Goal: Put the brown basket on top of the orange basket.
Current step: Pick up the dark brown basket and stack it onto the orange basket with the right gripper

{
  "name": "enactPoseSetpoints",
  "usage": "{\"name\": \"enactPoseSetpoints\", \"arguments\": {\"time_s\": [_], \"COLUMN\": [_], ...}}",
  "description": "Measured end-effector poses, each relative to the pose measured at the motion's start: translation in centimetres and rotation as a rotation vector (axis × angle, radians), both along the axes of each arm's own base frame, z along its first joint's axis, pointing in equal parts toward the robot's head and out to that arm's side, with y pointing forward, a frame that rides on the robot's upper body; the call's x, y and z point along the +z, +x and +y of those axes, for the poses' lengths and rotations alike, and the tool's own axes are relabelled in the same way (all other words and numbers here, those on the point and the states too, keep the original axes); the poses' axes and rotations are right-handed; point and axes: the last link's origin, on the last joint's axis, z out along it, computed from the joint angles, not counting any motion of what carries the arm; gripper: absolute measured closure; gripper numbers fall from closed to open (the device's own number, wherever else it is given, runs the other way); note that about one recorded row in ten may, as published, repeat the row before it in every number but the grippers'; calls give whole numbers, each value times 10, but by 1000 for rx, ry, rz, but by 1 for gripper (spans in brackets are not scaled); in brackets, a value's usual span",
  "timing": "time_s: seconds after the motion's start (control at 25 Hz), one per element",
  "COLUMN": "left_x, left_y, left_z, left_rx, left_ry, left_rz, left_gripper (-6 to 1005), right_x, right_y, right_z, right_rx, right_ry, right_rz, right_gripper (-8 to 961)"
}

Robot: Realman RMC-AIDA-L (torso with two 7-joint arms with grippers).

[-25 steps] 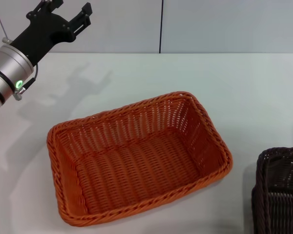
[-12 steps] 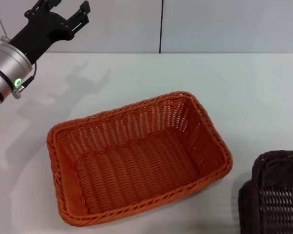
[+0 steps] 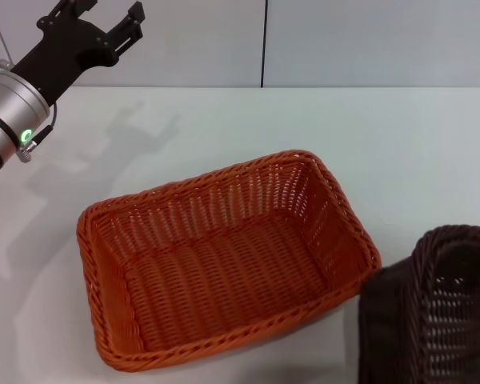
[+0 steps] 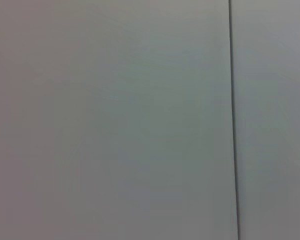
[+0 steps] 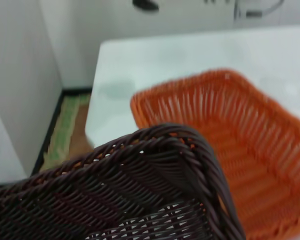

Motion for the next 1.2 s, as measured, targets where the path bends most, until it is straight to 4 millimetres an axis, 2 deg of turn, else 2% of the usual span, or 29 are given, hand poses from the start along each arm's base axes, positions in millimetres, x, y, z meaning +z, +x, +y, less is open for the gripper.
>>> {"name": "enactPoseSetpoints", "arguments": {"time_s": [0.52, 0.6, 0.88, 1.2], "left_x": [1, 1, -1, -1], "left_y": [-3, -3, -5, -2], "left_z": [1, 2, 5, 9], "left_rx": [15, 21, 42, 45], "left_ry": [4, 4, -4, -1], "left_rz": [18, 22, 45, 58], "left_gripper": [200, 200, 200, 200], "right_x": [-24, -25, -34, -57], "right_y": [-5, -3, 7, 16], "right_z": [-8, -11, -20, -27], "right_rx": [24, 17, -30, -101], "right_ry": [-30, 5, 60, 144], "right_rz": [330, 421, 557, 746], "right_gripper": [812, 812, 812, 813]}}
